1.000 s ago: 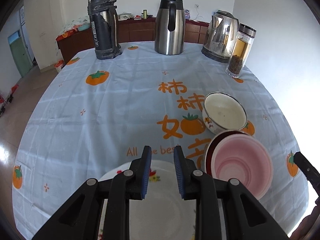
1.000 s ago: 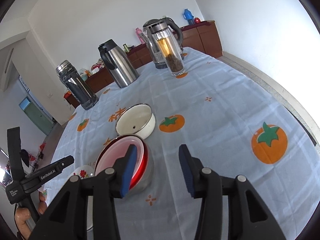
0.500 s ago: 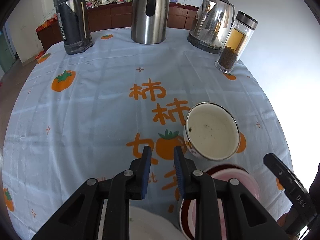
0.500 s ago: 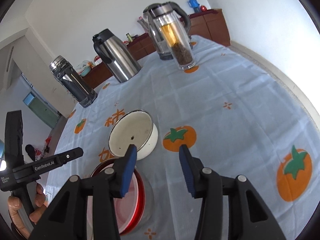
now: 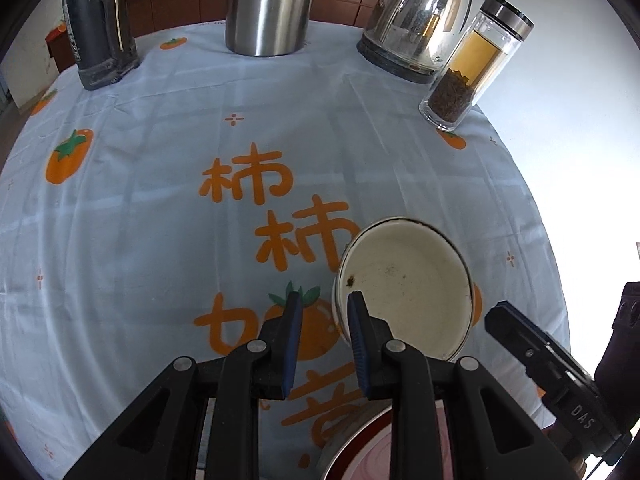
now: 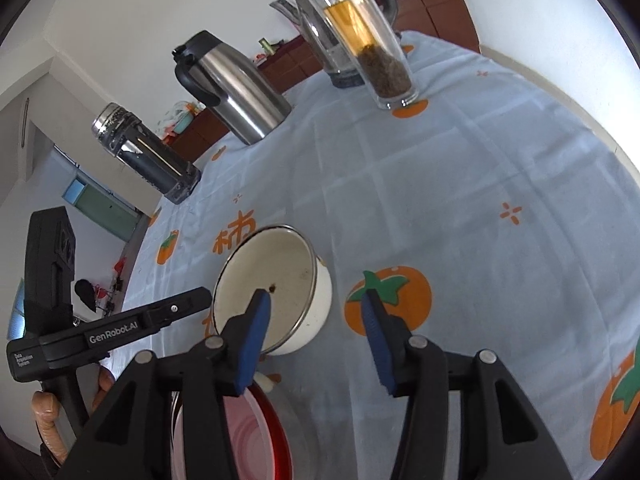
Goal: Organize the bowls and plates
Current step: 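Close both grippers on the rim of the white enamel bowl, then lift the white enamel bowl with both grippers and carry it over the red bowl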
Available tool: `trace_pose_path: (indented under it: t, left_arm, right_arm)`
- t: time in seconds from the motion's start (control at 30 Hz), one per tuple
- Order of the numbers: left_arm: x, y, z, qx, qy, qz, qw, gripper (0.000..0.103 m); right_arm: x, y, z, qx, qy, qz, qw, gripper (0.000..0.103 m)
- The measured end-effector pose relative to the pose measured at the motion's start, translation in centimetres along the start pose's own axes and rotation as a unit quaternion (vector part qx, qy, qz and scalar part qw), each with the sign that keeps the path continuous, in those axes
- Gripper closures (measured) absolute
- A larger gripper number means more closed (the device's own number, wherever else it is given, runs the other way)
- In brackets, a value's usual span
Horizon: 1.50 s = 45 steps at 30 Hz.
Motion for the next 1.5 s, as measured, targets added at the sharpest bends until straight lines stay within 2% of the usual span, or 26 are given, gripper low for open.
trace_pose_path:
  t: [0.1,0.23,0.33,0.4,0.5,0.7,0.97,1.27,1.5]
  left_arm:
    - [0.6,-0.4,0.3,-0.013,-0.001,0.004,0.9999,0.077]
    - [1.5,-0.4,0.3,-0.025,0.012,0.015,0.9995,0.077]
    - [2.0,-0.6,-0.2,-0.018,0.014,0.018,0.9996,0.077]
    - [2.3,-0.6,-0.6,-0.009,0.008,0.016,0.9998,0.078]
    - [2.8,-0.6,-1.0,-0.005,0.010,0.021,0.9997,0.089]
    - [3.4,-0.4,-0.9,-0.003,-0.002,0.023,0.9997,0.095]
    - [3.0,-0.3,-1.2,0.004,-0.007,0.013,0.9999,0.096]
    - [-0.9,-0.3,-2.7,0.025,-0.014,-0.025,0.9993,0.096]
    - [-3.1,0.0,-3.7,0.034,-0.018,-0.039,0.9985,0.096]
  right_arm:
    - [0.7,-0.1,-0.1,-0.001,0.001,0.009,1.000,0.064]
    - [1.5,-0.1,0.2,-0.001,-0.008,0.017,1.000,0.066]
    - [1.8,-0.3,0.5,-0.010,-0.002,0.019,1.000,0.068]
    - [2.0,-0.4,0.6,-0.013,0.004,0.019,1.000,0.074]
    - [2.5,-0.1,0.5,-0.013,0.001,0.030,0.999,0.085]
    - [3.0,0.1,0.5,-0.016,-0.001,0.030,0.999,0.089]
    - [2.5,0.1,0.6,-0.020,0.010,0.022,1.000,0.091]
    - [-0.8,-0.5,2.3,-0.038,0.020,-0.006,0.999,0.092]
    - [-3.1,-0.4,3.2,-0.041,0.018,-0.026,0.999,0.092]
Point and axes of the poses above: each gripper's, at about its wrist camera, not at the fingertips, and x roughly the way its jaws point, z to its left, y to its underside, the point moved 6 cm from there along x, roughly the way its jaws point, and after that the axes turned 1 degree about -z, right-handed, at the moved point
